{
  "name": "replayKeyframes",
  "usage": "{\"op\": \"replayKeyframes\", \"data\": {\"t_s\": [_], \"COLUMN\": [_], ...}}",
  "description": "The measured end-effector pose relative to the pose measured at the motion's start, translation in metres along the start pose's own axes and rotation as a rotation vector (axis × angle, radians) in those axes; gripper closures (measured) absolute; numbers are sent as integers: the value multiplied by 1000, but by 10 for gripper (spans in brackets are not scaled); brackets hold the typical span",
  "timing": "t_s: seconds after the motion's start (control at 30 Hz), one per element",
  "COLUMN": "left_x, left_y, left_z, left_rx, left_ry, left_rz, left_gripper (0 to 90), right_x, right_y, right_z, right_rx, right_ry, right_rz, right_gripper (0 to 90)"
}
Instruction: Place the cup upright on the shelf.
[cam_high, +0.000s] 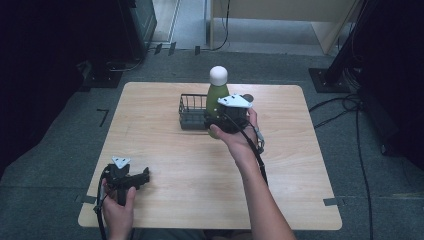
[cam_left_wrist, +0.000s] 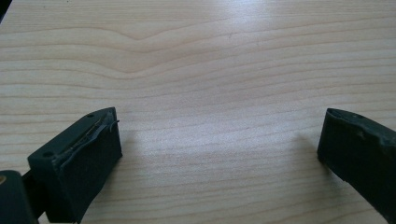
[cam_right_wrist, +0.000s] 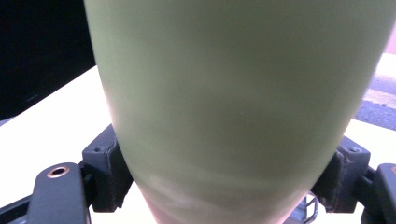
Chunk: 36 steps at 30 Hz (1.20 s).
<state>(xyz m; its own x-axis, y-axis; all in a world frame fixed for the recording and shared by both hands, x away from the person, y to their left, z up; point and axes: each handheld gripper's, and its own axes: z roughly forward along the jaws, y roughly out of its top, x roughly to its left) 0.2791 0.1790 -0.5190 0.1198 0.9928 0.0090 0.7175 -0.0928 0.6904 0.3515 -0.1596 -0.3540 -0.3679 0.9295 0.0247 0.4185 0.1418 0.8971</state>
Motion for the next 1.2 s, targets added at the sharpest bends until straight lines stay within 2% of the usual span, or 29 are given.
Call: {"op": "replayKeyframes", "data": {"t_s": [0.33, 0.83, 1.0, 1.2], "left_x": [0, 0, 0, 0], "left_y": [0, 0, 0, 0], "left_z": [0, 0, 0, 0], "left_rx": [0, 0, -1, -1], "left_ry": [0, 0, 1, 1], "left_rz": [0, 1, 0, 1], "left_gripper": [0, 0, 0, 0], "right_x": [-11, -17, -20, -26], "right_y": [13, 43, 50, 54], "right_z": [13, 33, 45, 59], "right_rx": [-5, -30, -28, -25], "right_ry": [-25, -44, -61, -80], "right_rz": [7, 12, 8, 34], "right_gripper": [205, 205, 205, 205]}}
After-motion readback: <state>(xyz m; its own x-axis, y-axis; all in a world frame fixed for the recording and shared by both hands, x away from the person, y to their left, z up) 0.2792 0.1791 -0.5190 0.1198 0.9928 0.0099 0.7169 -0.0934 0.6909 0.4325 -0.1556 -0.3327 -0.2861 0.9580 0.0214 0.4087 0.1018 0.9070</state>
